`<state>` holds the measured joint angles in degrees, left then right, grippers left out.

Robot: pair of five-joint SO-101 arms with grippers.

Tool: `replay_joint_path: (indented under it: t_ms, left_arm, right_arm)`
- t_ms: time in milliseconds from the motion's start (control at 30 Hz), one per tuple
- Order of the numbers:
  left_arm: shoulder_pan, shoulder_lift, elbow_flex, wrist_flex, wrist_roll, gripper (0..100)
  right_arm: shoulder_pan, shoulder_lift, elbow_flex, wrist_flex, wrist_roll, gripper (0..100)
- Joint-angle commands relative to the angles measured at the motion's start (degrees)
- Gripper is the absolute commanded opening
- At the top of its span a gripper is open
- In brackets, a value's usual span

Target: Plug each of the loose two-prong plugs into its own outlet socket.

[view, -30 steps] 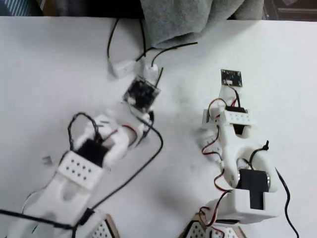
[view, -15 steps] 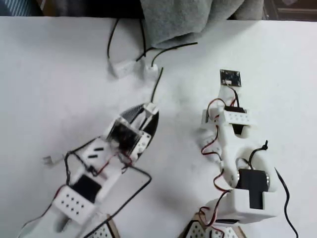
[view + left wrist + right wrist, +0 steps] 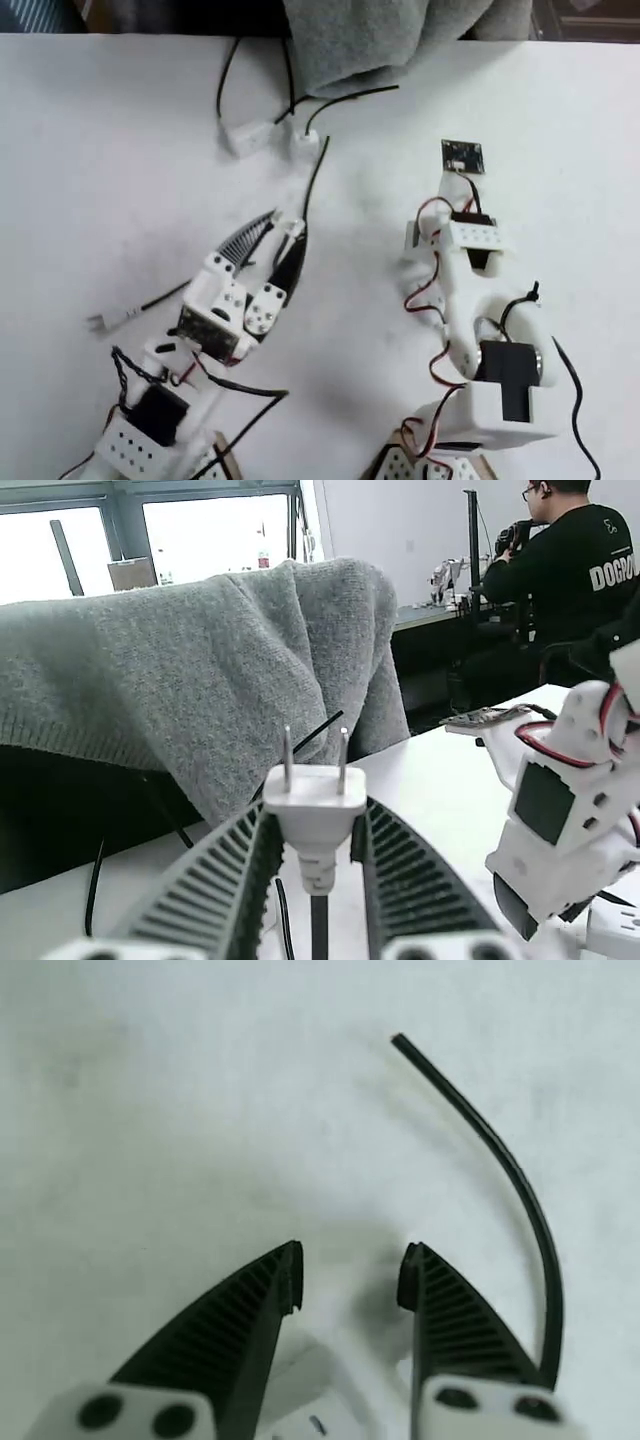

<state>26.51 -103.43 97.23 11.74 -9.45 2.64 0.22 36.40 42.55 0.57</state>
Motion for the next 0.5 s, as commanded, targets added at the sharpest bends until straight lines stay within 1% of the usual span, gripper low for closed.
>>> replay_joint_path:
  t_ms: [0, 100, 200, 300, 467]
  left_arm:
    - [0.2, -1.1, -0.2, 0.4, 0.4, 2]
    - [0.2, -1.1, -0.2, 0.4, 0.4, 2]
    - [0.2, -1.1, -0.2, 0.4, 0.4, 2]
    - [0.2, -1.1, -0.2, 0.4, 0.4, 2]
    - [0.2, -1.1, -0.2, 0.6, 0.4, 2]
  right_arm:
    - [-4.5, -10.1, -7.9, 11.5, 0.1, 17.1]
    - [-8.8, -18.2, -15.9, 19.9, 0.1, 17.0]
    - [-13.3, -26.1, -24.8, 25.6, 0.2, 17.0]
    - [-17.2, -32.0, -31.0, 27.8, 0.2, 17.0]
    - [-25.4, -39.3, -31.6, 28.4, 0.2, 16.9]
